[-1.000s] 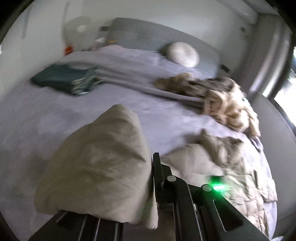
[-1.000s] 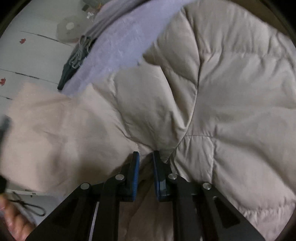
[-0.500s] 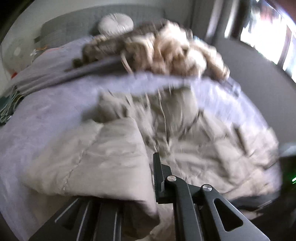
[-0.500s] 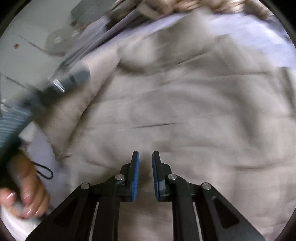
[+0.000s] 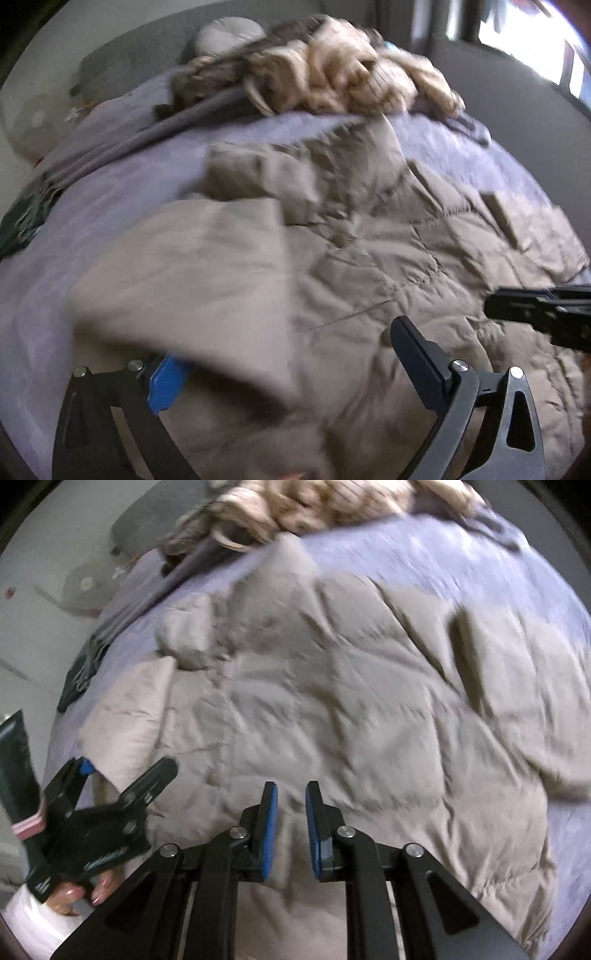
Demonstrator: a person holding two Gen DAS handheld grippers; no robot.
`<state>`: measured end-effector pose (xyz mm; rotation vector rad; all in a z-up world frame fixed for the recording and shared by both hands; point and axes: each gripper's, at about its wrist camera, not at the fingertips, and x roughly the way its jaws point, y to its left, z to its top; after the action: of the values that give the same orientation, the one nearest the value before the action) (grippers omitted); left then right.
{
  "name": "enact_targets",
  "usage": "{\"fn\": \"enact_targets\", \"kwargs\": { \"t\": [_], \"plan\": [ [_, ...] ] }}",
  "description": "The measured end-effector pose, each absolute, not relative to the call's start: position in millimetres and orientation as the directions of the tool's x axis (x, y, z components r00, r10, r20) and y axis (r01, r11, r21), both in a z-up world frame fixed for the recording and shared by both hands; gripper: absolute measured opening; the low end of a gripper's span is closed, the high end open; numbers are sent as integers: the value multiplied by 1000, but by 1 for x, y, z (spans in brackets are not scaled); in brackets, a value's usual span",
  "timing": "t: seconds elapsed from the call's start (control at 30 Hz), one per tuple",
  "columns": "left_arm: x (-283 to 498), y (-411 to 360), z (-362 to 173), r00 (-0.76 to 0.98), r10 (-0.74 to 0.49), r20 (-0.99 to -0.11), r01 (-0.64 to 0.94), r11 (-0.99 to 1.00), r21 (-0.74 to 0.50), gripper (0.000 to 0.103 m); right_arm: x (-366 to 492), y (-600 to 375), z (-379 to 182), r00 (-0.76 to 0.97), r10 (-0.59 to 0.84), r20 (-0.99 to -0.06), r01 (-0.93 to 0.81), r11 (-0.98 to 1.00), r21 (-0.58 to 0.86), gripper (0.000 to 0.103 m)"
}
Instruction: Fold large clothes
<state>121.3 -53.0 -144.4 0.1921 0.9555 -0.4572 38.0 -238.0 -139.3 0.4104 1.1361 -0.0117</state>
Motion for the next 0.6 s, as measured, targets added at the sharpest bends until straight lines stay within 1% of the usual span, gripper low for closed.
{"fn": "enact_targets", "kwargs": {
  "t": [0.03, 0.07, 0.1, 0.13, 0.17, 0.23, 0.27, 0.3, 0.33, 0.37, 0.4, 0.43, 0.47, 0.53, 0.6],
  "plan": [
    [119, -37, -139, 496, -290, -819, 435, 899, -55, 100, 42, -228, -131, 443, 192, -876, 183, 937, 298, 47],
    [122, -17, -134, 505, -276, -818, 396, 916, -64, 100, 44, -216, -125, 458, 188, -869, 151, 947, 285, 58],
    [125, 5, -132, 513, -251, -821, 349, 935, -68, 100, 46, -202, -116, 479, 190, -857, 108, 956, 272, 71],
    [127, 24, -131, 514, -230, -826, 307, 949, -74, 100, 43, -190, -107, 498, 194, -845, 59, 965, 257, 74],
    [130, 46, -132, 508, -212, -835, 257, 962, -88, 100, 46, -173, -100, 514, 192, -836, 6, 974, 227, 75],
    [137, 88, -144, 473, -193, -860, 155, 979, -135, 100, 57, -132, -91, 534, 162, -830, -100, 987, 128, 82],
    [140, 110, -154, 444, -192, -875, 91, 981, -169, 100, 61, -115, -90, 543, 143, -828, -145, 986, 76, 82],
    [141, 122, -162, 427, -206, -881, 60, 978, -199, 97, 65, -93, -90, 553, 113, -825, -189, 982, 8, 82],
    [141, 133, -171, 407, -223, -886, 33, 973, -230, 84, 68, -73, -91, 564, 81, -822, -228, 972, -61, 82],
    [143, 141, -184, 372, -232, -899, 7, 969, -247, 68, 69, -57, -94, 570, 57, -819, -262, 958, -115, 82],
    [143, 148, -193, 346, -231, -909, -7, 969, -248, 61, 75, -37, -100, 575, 31, -817, -300, 938, -175, 82],
    [144, 151, -203, 324, -229, -918, -16, 969, -247, 49, 81, -24, -108, 576, 7, -817, -321, 921, -219, 82],
    [145, 153, -214, 309, -223, -925, -28, 969, -244, 45, 88, -8, -118, 576, -26, -817, -343, 900, -271, 82],
    [144, 153, -219, 315, -218, -924, -38, 970, -242, 45, 100, 10, -137, 571, -88, -816, -366, 862, -350, 81],
    [142, 153, -219, 328, -196, -924, -29, 976, -217, 45, 113, 16, -153, 564, -137, -814, -367, 842, -396, 81]
  ]
}}
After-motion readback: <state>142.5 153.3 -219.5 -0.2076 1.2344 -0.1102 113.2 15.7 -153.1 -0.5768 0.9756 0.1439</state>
